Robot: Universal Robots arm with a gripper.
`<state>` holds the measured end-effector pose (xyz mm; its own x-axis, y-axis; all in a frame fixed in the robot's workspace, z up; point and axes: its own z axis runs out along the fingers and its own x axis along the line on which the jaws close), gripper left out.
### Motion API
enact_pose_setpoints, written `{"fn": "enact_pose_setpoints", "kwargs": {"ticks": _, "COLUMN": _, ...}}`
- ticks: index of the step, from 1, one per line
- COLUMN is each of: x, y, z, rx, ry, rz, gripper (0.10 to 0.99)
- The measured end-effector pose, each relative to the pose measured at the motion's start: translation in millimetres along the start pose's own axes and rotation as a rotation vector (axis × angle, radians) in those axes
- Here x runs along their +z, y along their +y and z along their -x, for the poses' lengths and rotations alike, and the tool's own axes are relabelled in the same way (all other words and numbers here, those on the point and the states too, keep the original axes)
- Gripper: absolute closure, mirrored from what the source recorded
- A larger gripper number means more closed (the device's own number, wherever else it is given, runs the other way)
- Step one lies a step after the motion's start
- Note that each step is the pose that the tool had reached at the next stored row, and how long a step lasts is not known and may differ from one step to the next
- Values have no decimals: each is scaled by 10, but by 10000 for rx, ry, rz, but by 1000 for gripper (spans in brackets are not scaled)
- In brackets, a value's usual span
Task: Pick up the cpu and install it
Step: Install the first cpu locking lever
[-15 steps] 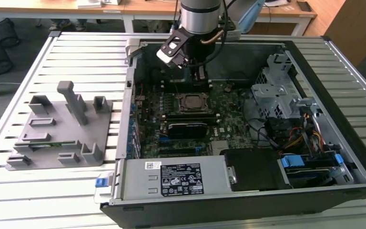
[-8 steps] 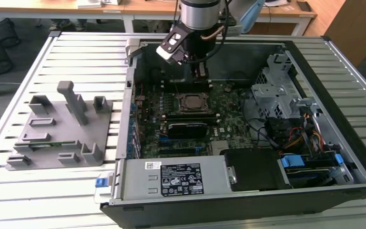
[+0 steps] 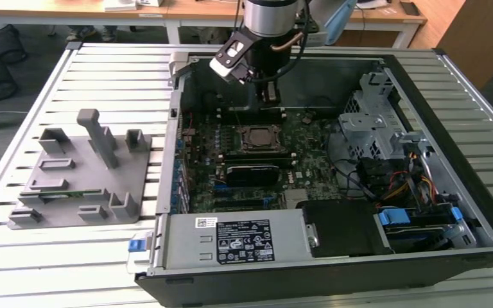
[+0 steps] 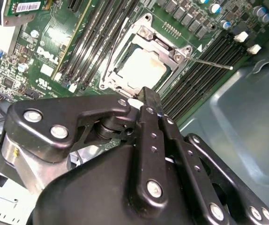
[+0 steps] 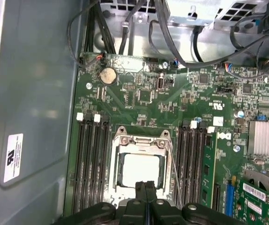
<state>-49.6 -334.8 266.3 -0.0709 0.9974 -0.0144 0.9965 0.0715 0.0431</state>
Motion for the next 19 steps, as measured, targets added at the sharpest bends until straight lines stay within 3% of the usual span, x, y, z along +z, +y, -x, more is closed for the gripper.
{"fn": "enact_pose_setpoints", "kwargs": {"ticks": 1, "x": 0, "y": -1, "z": 5, "rx": 2, "ry": 34, "rz": 2, "gripper": 980}}
{"fn": "enact_pose_setpoints", "kwargs": {"ticks": 5, "x": 4, "y": -7, "z": 10, "rx": -157, "ry": 30, "rz": -1, "gripper": 980}}
{"fn": "enact_pose_setpoints", "kwargs": {"ticks": 11, "x": 15, "y": -8, "z": 11, "rx": -1084, "ry": -25, "rz": -30, "gripper": 980}}
{"fn": "enact_pose_setpoints", "kwargs": {"ticks": 19, "x": 23, "y": -9, "z": 10, "rx": -2503, "ry": 30, "rz": -16, "gripper": 980}}
